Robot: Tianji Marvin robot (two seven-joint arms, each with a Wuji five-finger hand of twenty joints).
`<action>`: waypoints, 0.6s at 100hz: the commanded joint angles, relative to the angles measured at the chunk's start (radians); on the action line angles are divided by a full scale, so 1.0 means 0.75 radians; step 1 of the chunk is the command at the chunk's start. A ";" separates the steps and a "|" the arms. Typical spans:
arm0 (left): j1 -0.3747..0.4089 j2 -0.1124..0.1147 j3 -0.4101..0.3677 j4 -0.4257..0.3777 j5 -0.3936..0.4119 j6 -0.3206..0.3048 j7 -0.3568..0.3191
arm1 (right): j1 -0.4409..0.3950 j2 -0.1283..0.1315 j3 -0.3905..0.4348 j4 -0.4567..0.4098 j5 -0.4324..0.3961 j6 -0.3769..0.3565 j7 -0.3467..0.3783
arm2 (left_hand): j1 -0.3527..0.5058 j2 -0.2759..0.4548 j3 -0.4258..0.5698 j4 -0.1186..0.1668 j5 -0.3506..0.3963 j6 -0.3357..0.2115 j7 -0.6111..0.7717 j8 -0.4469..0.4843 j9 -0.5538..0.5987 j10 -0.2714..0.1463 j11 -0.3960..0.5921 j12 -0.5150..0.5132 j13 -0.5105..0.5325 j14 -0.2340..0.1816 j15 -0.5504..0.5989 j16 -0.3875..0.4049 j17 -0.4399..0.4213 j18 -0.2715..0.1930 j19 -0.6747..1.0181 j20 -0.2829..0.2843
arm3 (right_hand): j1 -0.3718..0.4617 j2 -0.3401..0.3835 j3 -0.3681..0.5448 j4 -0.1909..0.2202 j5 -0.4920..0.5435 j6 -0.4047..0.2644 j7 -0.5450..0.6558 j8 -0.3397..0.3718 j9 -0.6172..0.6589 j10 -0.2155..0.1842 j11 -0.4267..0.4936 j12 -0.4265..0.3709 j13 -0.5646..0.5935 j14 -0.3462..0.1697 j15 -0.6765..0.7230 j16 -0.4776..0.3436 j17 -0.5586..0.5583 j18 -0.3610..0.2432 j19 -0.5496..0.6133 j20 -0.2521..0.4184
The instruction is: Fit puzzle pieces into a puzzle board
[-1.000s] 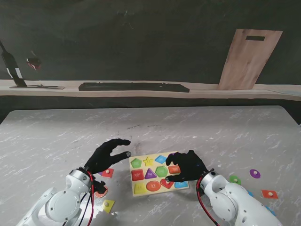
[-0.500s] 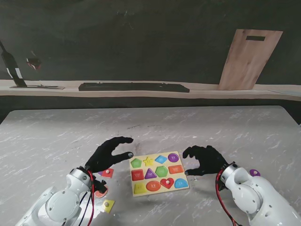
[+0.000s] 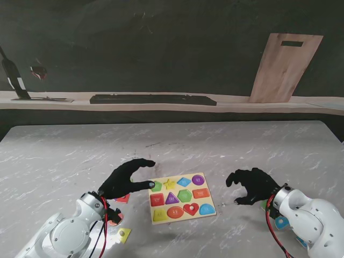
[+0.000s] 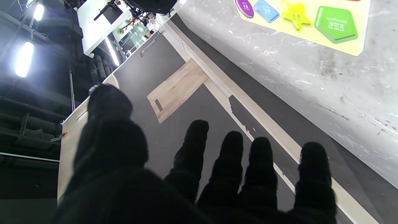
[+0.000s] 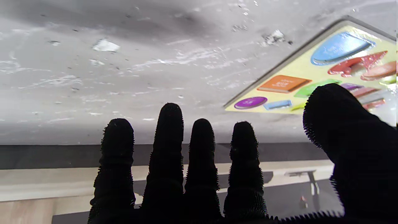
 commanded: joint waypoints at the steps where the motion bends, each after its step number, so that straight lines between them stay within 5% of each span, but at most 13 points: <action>1: 0.010 0.005 -0.001 -0.010 -0.006 -0.008 -0.010 | -0.008 0.016 0.011 0.022 -0.011 -0.009 -0.002 | -0.022 -0.013 -0.004 0.050 -0.049 -0.048 -0.020 0.008 -0.031 -0.041 -0.032 0.000 -0.033 -0.046 -0.033 -0.013 -0.019 -0.169 -0.022 0.007 | 0.042 -0.046 0.062 -0.020 0.034 -0.035 0.029 -0.002 0.040 -0.044 0.035 0.017 0.033 -0.040 0.044 0.027 0.013 -0.022 0.014 0.030; 60: -0.007 0.010 0.011 0.014 -0.050 0.006 -0.055 | -0.034 0.059 0.140 0.107 -0.333 -0.098 -0.199 | -0.018 0.011 -0.003 0.047 -0.024 -0.053 -0.032 0.000 0.002 -0.037 -0.038 -0.001 -0.011 -0.041 -0.043 -0.012 -0.013 -0.158 -0.044 0.013 | 0.104 -0.086 0.171 -0.030 0.146 -0.084 0.083 0.003 0.146 -0.083 0.105 0.066 0.108 -0.074 0.167 0.098 0.090 -0.053 0.055 0.093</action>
